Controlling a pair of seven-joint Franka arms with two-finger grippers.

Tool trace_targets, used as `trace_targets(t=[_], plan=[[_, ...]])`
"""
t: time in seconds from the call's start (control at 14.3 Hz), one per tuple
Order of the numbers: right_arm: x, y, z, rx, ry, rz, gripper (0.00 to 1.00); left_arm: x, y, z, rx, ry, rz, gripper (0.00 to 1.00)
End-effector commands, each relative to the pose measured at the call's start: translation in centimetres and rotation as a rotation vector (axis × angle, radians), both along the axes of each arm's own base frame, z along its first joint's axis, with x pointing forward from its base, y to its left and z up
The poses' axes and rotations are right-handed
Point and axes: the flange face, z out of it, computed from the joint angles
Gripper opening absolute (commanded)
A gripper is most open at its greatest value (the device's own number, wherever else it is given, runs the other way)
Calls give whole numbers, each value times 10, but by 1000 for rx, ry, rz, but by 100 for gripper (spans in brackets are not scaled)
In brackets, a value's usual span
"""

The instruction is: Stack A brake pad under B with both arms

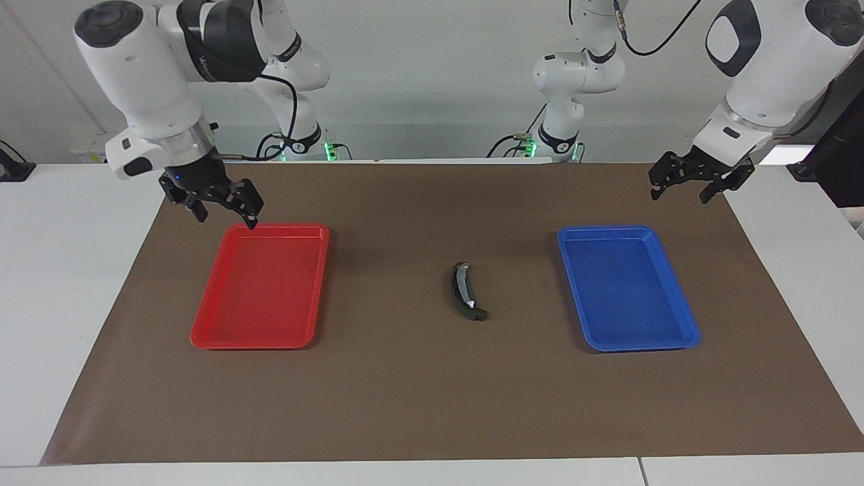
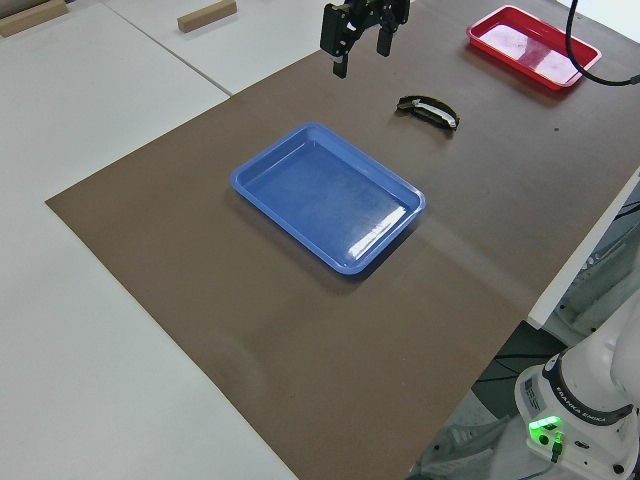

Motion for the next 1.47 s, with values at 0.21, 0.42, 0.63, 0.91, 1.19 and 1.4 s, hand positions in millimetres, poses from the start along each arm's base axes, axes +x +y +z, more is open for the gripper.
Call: trace_targets(t=[0.21, 0.42, 0.63, 0.91, 1.19, 1.4], plan=[[-37, -52, 37, -22, 59, -2, 100, -9, 4, 1, 15, -11, 9, 98], [-39, -39, 32, -18, 60, 34, 100, -9, 4, 1, 15, -11, 9, 98], [-38, -46, 33, -13, 48, 25, 100, -9, 4, 1, 15, -11, 9, 98], [-39, -44, 31, -2, 52, 24, 100, -9, 4, 1, 15, -11, 9, 98], [-37, -43, 32, -23, 43, 138, 100, -9, 4, 1, 15, -11, 9, 98], [-35, -43, 35, -23, 40, 140, 100, -9, 4, 1, 15, -11, 9, 98]])
